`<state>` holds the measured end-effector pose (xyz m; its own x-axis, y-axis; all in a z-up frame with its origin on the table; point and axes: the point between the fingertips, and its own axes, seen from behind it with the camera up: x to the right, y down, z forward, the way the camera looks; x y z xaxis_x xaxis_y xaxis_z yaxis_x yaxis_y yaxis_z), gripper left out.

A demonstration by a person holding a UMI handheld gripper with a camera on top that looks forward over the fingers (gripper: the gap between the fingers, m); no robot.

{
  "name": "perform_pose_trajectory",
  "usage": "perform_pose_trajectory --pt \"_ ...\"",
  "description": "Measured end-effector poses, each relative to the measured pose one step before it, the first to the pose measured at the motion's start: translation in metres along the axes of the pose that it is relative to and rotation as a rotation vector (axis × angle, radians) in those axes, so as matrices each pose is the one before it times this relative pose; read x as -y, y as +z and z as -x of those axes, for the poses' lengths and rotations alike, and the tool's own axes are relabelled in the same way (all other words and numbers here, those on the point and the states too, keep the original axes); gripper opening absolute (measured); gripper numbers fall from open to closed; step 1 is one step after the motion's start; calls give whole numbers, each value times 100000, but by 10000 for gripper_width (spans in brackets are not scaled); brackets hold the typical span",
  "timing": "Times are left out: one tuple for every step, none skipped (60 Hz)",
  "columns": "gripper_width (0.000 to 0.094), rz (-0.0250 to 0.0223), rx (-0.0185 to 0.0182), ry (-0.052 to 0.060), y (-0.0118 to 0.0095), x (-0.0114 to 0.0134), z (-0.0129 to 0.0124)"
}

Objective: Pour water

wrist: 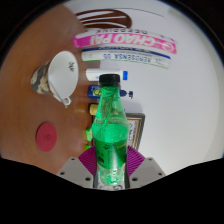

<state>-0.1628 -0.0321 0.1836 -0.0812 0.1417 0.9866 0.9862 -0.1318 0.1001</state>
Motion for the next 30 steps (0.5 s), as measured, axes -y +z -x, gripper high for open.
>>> perform_pose_trajectory --pt "351 -42 846 4887 -149 -1 -123" --pt "350 -427 1082 5233 -118 85 -64" --pt "352 -746 1187 5315 -253 4 -94" --pt "352 -690 1111 5476 -170 99 -73" --pt "350 -606 829 5505 -150 153 -124" --pt "350 -647 721 5504 -164 177 -146" --pt "351 -845 748 5361 -168 238 -123" --pt "348 -1025 893 5309 -170 282 -90" --pt "348 -894 889 5321 -150 254 -88" --pt "348 -645 680 5392 -121 195 -116" --pt "347 -690 703 5523 -105 201 -96" --pt "348 -971 771 5429 -110 331 179" --pt "349 -1445 1838 5667 -75 184 122" --pt "349 -941 1769 5645 -42 134 130" --pt "350 -481 1161 5560 16 61 54" --pt "350 -234 812 5359 44 -20 -1" --pt "350 -267 889 5081 58 -12 44" --pt "350 -408 1212 4796 81 -6 138" --pt "350 -401 1222 4428 122 -40 138" --pt "349 -357 892 4032 119 -122 97" --pt "351 -104 -637 3285 29 37 435" --pt "351 -528 813 3345 147 -135 34" --pt "351 -916 1223 3196 151 -200 -118" --pt "351 -537 801 3084 128 -130 63" --pt "351 -342 846 3063 152 -206 95" --pt "350 -52 957 2937 150 -276 142" --pt "351 123 1157 2784 164 -302 195" --pt "349 151 1083 2662 176 -319 143" --pt "350 352 341 2557 176 -295 243" --pt "348 125 1053 2480 193 -429 -82"
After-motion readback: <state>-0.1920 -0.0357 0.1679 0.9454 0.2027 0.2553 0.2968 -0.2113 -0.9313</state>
